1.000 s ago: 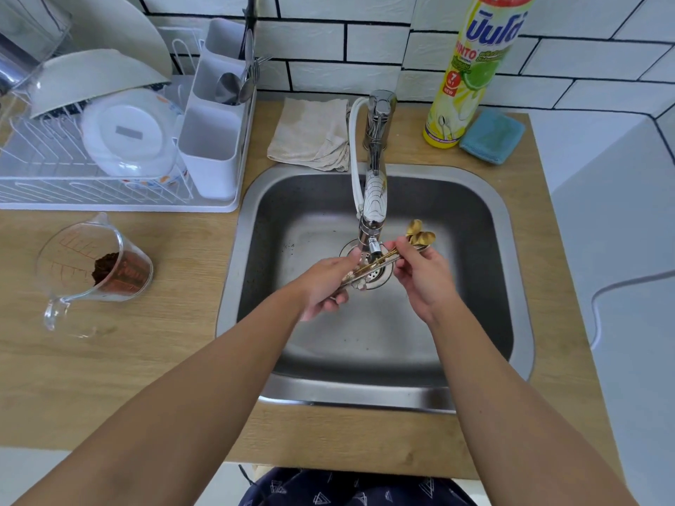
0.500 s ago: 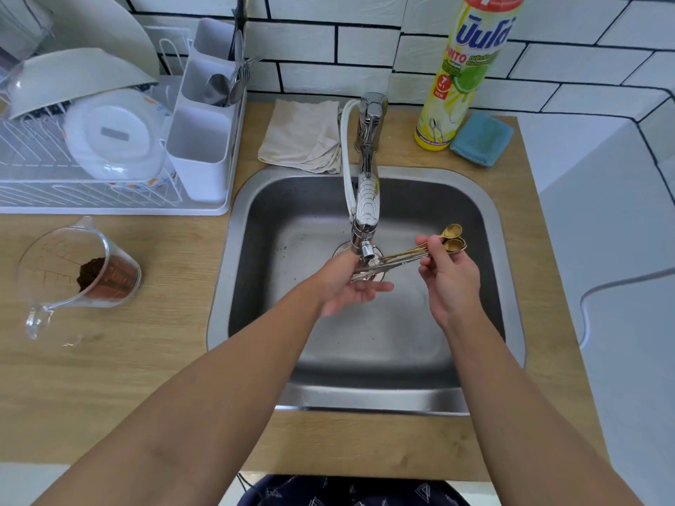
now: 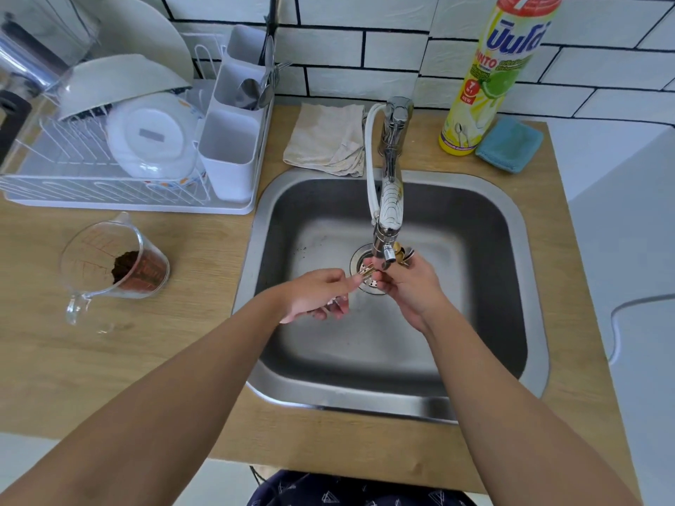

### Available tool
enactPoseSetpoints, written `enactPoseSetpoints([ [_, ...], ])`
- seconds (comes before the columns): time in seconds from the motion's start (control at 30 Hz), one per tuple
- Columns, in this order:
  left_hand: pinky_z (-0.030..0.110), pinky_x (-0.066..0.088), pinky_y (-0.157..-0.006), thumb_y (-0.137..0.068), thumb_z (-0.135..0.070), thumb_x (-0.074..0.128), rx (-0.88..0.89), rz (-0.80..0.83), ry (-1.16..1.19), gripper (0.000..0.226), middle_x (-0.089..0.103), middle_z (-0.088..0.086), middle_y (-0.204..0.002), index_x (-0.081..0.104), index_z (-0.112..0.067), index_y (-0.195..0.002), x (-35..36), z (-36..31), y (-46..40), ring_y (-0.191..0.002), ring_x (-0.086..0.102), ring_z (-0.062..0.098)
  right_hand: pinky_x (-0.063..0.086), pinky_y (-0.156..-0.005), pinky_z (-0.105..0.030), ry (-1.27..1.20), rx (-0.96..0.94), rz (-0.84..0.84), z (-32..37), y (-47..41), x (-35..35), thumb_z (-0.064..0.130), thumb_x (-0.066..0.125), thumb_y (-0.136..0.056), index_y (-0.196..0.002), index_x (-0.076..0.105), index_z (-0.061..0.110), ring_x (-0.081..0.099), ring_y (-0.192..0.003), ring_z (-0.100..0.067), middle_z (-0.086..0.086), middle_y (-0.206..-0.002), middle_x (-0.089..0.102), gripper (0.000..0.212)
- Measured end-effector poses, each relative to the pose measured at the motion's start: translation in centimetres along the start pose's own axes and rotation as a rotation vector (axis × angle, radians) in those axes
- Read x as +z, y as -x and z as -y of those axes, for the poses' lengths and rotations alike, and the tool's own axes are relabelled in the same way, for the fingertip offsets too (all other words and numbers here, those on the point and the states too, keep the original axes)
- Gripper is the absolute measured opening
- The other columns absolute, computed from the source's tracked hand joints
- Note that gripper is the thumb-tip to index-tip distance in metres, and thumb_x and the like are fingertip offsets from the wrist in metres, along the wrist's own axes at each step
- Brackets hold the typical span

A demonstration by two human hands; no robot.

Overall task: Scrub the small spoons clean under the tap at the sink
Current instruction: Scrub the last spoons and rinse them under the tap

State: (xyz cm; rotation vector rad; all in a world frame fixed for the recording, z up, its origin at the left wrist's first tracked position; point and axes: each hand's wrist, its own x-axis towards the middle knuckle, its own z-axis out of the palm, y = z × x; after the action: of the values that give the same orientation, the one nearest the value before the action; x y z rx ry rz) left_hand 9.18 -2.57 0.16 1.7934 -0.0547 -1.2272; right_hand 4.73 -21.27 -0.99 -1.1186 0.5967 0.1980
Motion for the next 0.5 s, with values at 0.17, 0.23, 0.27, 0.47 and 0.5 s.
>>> enactPoseSetpoints([
  [0.17, 0.028, 0.038, -0.052, -0.102, -0.038, 0.05, 0.064, 0.126, -0.065, 0.031, 0.056, 0.004, -0.072, 0.056, -0.008, -0.105, -0.6, 0.5, 0.9, -0.056, 0.051, 0.014, 0.047, -0.053, -0.017, 0.047, 0.062, 0.086, -0.4, -0.5, -0.5, 0.0, 0.064, -0.096, -0.107, 0.068, 0.005, 0.057, -0.058, -0.003, -0.004, -0.093, 0.078, 0.013],
  [0.23, 0.026, 0.035, -0.05, -0.103, -0.035, 0.048, 0.125, 0.053, -0.115, 0.025, 0.048, 0.0, -0.066, 0.055, -0.011, -0.096, -0.2, 0.6, 0.7, -0.052, 0.042, 0.013, 0.046, -0.05, -0.018, 0.052, 0.071, 0.042, -0.2, -0.5, -0.6, 0.004, 0.065, -0.096, -0.109, 0.067, 0.009, 0.058, -0.057, -0.004, -0.005, -0.09, 0.075, 0.014],
  [0.27, 0.026, 0.035, -0.05, -0.104, -0.035, 0.047, 0.17, -0.021, -0.236, 0.025, 0.048, 0.0, -0.066, 0.053, -0.013, -0.093, 0.0, 0.6, 0.6, -0.052, 0.041, 0.013, 0.046, -0.049, -0.019, 0.04, 0.071, 0.01, -0.1, -0.6, -0.5, 0.007, 0.065, -0.097, -0.111, 0.065, 0.012, 0.059, -0.056, -0.006, -0.006, -0.09, 0.074, 0.015],
  [0.47, 0.044, 0.047, -0.068, -0.106, -0.032, 0.037, 0.378, -0.388, -0.929, 0.023, 0.054, 0.009, -0.092, 0.048, -0.011, -0.105, 0.7, 2.0, 0.6, -0.076, 0.052, 0.03, 0.05, -0.055, -0.021, 0.141, 0.027, 0.031, 0.1, -0.7, 0.0, 0.006, 0.056, -0.102, -0.102, 0.066, 0.008, 0.061, -0.061, -0.011, -0.009, -0.092, 0.075, 0.011],
  [0.5, 0.044, 0.049, -0.067, -0.106, -0.031, 0.038, 0.385, -0.418, -0.982, 0.023, 0.054, 0.008, -0.095, 0.048, -0.011, -0.107, 0.6, 2.4, 0.7, -0.075, 0.052, 0.031, 0.05, -0.058, -0.02, 0.154, 0.015, 0.082, -0.1, -0.7, 0.0, 0.005, 0.055, -0.103, -0.1, 0.067, 0.008, 0.059, -0.063, -0.011, -0.006, -0.091, 0.075, 0.013],
])
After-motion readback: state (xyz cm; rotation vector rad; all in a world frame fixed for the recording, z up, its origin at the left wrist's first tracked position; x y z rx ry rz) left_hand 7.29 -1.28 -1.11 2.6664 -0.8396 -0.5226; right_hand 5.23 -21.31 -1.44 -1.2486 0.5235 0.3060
